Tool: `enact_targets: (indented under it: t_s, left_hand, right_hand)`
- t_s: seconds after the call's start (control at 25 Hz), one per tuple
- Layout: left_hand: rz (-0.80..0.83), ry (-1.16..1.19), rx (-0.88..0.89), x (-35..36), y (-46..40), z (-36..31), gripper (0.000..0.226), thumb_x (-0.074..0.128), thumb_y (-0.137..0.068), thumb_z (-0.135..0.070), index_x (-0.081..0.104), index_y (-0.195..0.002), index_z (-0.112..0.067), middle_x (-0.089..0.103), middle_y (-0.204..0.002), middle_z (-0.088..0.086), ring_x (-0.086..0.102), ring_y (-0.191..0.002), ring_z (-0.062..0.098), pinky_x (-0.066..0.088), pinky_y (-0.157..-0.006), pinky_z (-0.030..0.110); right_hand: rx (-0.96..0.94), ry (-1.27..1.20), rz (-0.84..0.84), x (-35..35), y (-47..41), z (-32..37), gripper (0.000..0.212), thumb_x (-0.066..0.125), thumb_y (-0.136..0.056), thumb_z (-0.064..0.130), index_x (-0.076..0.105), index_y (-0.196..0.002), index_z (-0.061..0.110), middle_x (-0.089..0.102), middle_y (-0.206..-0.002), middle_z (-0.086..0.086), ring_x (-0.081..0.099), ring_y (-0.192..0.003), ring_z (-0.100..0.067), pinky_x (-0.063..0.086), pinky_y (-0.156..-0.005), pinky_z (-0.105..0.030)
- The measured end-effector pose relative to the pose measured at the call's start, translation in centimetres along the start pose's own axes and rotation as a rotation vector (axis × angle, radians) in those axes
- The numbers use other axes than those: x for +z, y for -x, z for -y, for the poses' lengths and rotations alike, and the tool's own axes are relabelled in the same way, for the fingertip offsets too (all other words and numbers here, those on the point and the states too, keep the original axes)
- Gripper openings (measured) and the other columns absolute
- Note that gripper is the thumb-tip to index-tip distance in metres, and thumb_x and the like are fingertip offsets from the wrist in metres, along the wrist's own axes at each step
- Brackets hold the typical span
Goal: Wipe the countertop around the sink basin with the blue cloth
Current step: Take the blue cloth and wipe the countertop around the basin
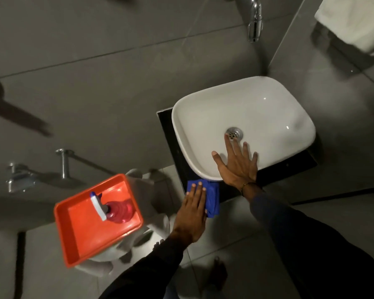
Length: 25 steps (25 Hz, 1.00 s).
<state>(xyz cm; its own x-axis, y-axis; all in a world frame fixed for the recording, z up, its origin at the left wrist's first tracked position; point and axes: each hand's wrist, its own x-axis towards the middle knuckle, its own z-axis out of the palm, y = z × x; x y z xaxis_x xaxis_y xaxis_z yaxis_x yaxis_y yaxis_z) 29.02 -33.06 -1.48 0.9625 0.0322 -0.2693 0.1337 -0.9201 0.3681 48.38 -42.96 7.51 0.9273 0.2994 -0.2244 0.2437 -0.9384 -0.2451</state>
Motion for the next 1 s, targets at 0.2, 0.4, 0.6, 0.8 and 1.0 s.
enact_targets:
  t_s: [0.2,0.4,0.6,0.8,1.0]
  left_hand:
    - [0.023,-0.047,0.010,0.9,1.1,-2.6,0.070,0.027,-0.106,-0.034,-0.008,-0.163,-0.014,-0.018,-0.168,0.004,-0.017,-0.158,0.028,-0.007,-0.130,0.046]
    - [0.029,-0.151,0.038,0.1,1.3,-1.4,0.070,0.021,-0.107,-0.046,-0.005,-0.164,-0.014,-0.014,-0.172,0.004,-0.011,-0.160,0.028,-0.005,-0.131,0.047]
    - [0.031,-0.153,0.083,-0.6,1.2,0.1,0.068,0.018,-0.108,-0.047,-0.005,-0.164,-0.016,-0.012,-0.173,0.004,-0.015,-0.160,0.028,-0.007,-0.131,0.044]
    - [0.032,-0.093,0.096,-2.7,1.7,2.7,0.066,0.024,-0.109,-0.039,-0.002,-0.164,-0.014,-0.009,-0.173,0.005,-0.010,-0.161,0.026,0.001,-0.133,0.046]
    - [-0.187,-0.014,0.010,-8.3,1.3,6.5,0.062,0.033,-0.109,-0.026,0.011,-0.163,-0.004,0.003,-0.173,0.015,0.001,-0.162,0.029,0.011,-0.133,0.047]
  right_hand:
    - [-0.085,-0.118,-0.060,-1.2,1.2,0.1,0.073,0.036,-0.096,0.063,0.010,-0.158,0.034,0.022,-0.167,-0.004,0.019,-0.154,-0.031,0.009,-0.125,-0.059]
    - [-0.232,-0.491,-0.563,0.1,8.2,-3.4,0.043,0.049,-0.097,0.048,0.056,-0.129,0.021,0.062,-0.129,-0.002,0.055,-0.122,-0.022,0.041,-0.106,-0.038]
    - [-0.148,-0.482,-0.321,6.4,14.3,-4.5,0.026,0.054,-0.098,0.027,0.062,-0.120,0.015,0.065,-0.117,-0.004,0.059,-0.107,-0.020,0.053,-0.090,-0.047]
    - [-0.263,-0.239,-0.189,8.9,14.8,-3.3,0.036,0.050,-0.098,0.014,0.058,-0.132,0.004,0.063,-0.134,-0.015,0.060,-0.125,-0.030,0.050,-0.107,-0.045]
    - [-0.453,-0.020,-0.070,10.3,14.9,-1.5,0.056,0.056,-0.094,0.010,0.043,-0.147,-0.001,0.046,-0.153,-0.019,0.041,-0.145,-0.031,0.036,-0.121,-0.046]
